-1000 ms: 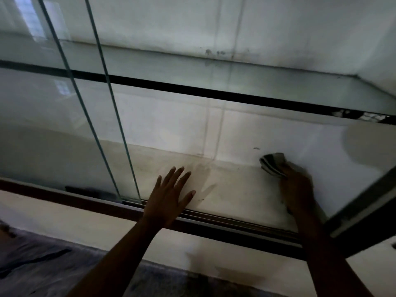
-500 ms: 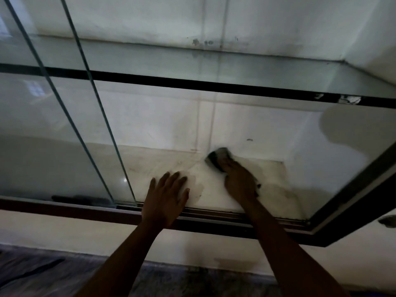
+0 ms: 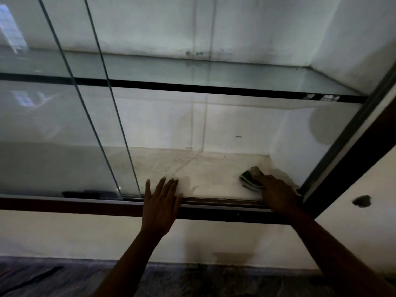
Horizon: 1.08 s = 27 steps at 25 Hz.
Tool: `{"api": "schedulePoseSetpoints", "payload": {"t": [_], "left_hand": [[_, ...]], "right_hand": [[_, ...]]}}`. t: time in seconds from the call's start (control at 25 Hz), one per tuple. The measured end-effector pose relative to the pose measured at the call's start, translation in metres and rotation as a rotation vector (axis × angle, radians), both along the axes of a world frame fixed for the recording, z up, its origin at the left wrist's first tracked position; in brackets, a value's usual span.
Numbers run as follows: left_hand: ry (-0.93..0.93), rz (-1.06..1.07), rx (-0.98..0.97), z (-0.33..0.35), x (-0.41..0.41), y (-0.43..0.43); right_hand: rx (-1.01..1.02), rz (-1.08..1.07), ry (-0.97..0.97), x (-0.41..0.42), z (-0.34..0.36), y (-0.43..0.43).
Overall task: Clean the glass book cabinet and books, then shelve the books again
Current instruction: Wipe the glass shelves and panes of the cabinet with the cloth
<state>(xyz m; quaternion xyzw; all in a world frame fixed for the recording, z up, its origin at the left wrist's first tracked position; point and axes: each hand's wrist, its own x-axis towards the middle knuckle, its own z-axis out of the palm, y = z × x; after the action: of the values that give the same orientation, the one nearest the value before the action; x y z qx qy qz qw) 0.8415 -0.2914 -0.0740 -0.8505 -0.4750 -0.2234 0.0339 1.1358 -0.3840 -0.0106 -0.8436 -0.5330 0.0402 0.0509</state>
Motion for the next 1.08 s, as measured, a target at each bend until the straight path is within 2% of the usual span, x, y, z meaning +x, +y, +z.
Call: {"api": "schedulePoseSetpoints", "payload": {"t": [0.12, 0.2, 0.48, 0.72, 0.84, 0.88, 0.96, 1.0, 1.08], "left_hand": [[-0.037, -0.013, 0.006, -0.013, -0.016, -0.014], [-0.078, -0.043, 0.003, -0.018, -0.027, -0.017], [-0.204, -0.166, -0.035, -0.021, -0.041, -0.015], [-0.583, -0.293, -0.308, -0.014, -0.044, -0.017], [-0.764, -0.293, -0.299, -0.002, -0.047, -0.032], [-0.792, -0.258, -0.289, -0.002, -0.050, -0.039], [-0.773, -0.177, -0.283, -0.005, -0.056, -0.051], [-0.705, -0.147, -0.255, -0.010, -0.059, -0.053], [-0.475, -0.114, -0.145, -0.021, -0.064, -0.052]], "right_hand": [[-0.022, 0.009, -0.165, -0.027, -0.024, -0.003], [0.074, 0.024, -0.228, -0.039, -0.023, -0.004], [0.161, 0.161, -0.150, -0.127, -0.023, 0.012], [0.202, 0.291, -0.043, -0.204, -0.021, 0.044], [0.157, 0.448, -0.004, -0.208, -0.018, 0.055], [0.140, 0.522, 0.068, -0.202, -0.014, 0.058], [0.203, 0.551, 0.283, -0.186, -0.001, 0.054], [0.291, 0.485, 0.313, -0.175, 0.002, 0.047], [0.399, 0.230, 0.169, -0.151, -0.004, 0.019]]}}
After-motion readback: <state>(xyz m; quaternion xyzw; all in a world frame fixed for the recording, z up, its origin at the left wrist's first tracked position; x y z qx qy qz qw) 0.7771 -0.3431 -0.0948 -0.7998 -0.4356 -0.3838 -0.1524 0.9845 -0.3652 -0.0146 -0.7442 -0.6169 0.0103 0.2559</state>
